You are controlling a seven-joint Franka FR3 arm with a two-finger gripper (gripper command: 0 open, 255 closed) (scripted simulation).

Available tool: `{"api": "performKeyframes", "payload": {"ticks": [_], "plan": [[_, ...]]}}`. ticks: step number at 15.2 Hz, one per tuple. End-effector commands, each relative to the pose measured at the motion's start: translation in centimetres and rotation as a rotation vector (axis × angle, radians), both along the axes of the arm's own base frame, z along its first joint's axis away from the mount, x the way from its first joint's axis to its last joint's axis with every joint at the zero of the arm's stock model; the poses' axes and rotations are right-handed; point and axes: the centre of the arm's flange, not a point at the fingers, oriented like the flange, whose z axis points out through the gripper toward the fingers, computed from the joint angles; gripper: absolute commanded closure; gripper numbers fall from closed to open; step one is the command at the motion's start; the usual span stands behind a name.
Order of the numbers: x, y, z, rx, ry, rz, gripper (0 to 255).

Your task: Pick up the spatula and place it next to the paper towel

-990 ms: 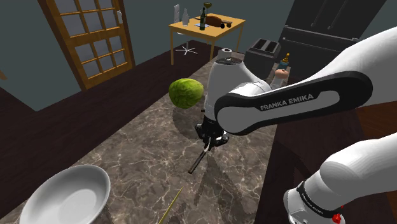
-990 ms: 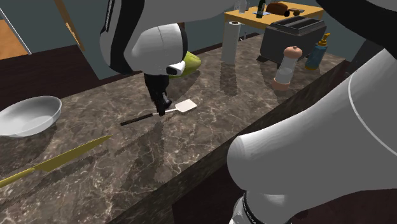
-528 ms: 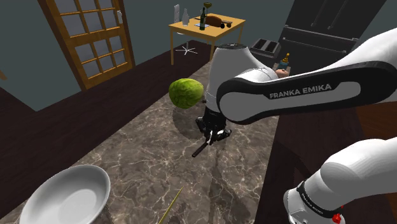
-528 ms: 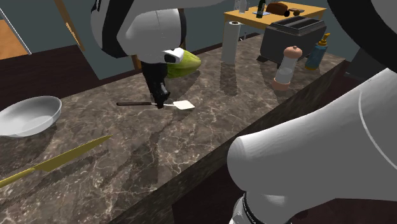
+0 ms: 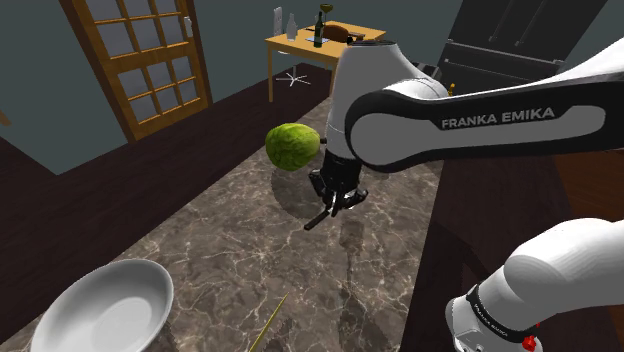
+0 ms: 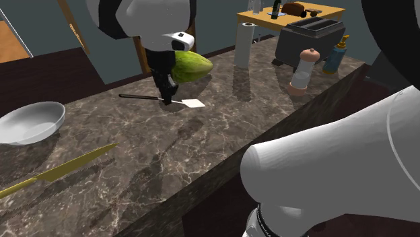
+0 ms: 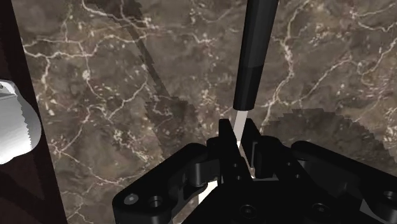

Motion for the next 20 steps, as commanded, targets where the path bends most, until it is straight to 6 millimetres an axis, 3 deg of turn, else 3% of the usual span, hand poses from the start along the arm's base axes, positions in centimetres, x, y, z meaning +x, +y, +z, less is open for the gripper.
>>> {"api": "performKeyframes", "payload": {"ticks": [1, 20], "plan": [[0.0, 0.0, 1.1, 0.0, 0.0, 0.0, 255], [0.0, 0.0, 11.1, 0.0, 0.0, 0.0, 255]]}}
